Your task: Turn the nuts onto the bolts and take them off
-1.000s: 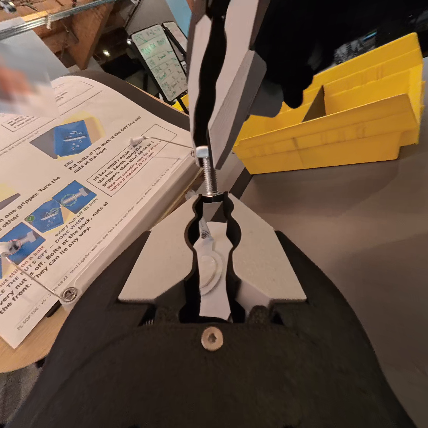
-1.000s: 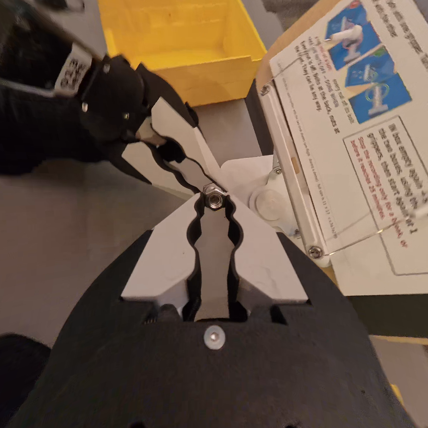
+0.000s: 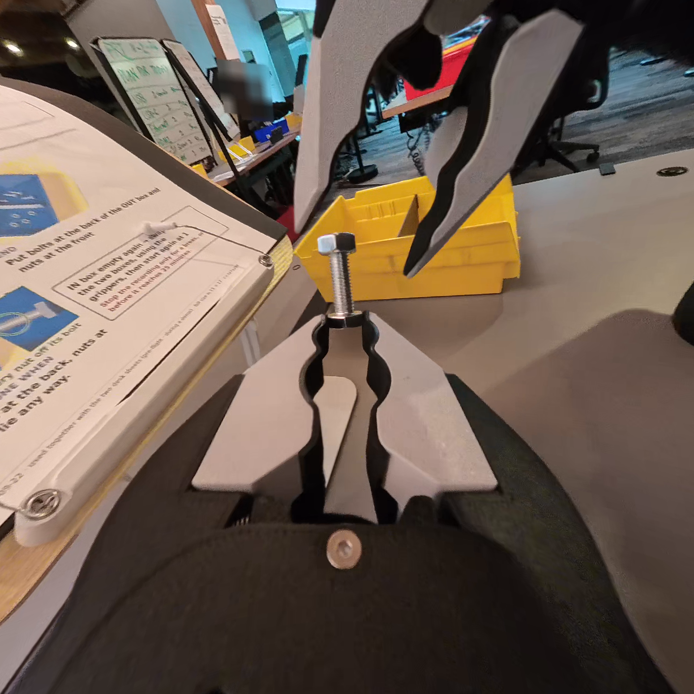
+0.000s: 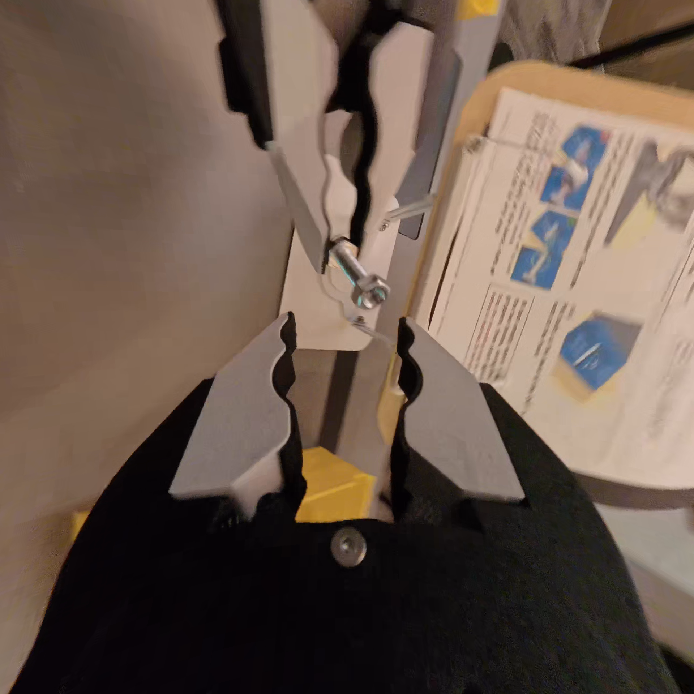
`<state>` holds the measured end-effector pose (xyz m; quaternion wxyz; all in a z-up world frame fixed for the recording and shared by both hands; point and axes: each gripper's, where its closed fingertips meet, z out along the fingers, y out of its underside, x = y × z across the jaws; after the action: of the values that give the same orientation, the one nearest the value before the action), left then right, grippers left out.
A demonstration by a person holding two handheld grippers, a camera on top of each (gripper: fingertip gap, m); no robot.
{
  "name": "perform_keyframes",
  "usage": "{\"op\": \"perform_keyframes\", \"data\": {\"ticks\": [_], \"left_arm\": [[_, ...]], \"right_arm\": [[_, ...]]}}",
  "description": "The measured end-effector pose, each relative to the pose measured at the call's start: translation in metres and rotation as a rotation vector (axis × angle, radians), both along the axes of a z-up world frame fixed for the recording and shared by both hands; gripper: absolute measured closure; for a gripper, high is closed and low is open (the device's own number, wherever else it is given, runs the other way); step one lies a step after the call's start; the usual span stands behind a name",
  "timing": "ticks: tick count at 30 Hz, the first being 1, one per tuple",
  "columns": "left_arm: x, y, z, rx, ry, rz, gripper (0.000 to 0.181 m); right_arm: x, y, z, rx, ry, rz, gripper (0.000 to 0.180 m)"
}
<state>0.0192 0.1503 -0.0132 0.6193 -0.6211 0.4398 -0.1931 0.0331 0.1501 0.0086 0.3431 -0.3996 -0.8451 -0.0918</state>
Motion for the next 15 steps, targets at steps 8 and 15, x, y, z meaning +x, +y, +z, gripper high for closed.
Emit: {"op": "perform_keyframes", "data": {"ticks": [8, 15], "left_arm": [[-0.003, 0.01, 0.003, 0.066, 0.022, 0.096, 0.165], [0.004, 0.009, -0.001, 0.08, 0.055, 0.099, 0.165]], "right_arm": [[-0.003, 0.006, 0.007, -0.823, 0.44, -0.418, 0.133], [-0.014, 0.003, 0.001, -0.893, 0.463, -0.408, 0.148]]}}
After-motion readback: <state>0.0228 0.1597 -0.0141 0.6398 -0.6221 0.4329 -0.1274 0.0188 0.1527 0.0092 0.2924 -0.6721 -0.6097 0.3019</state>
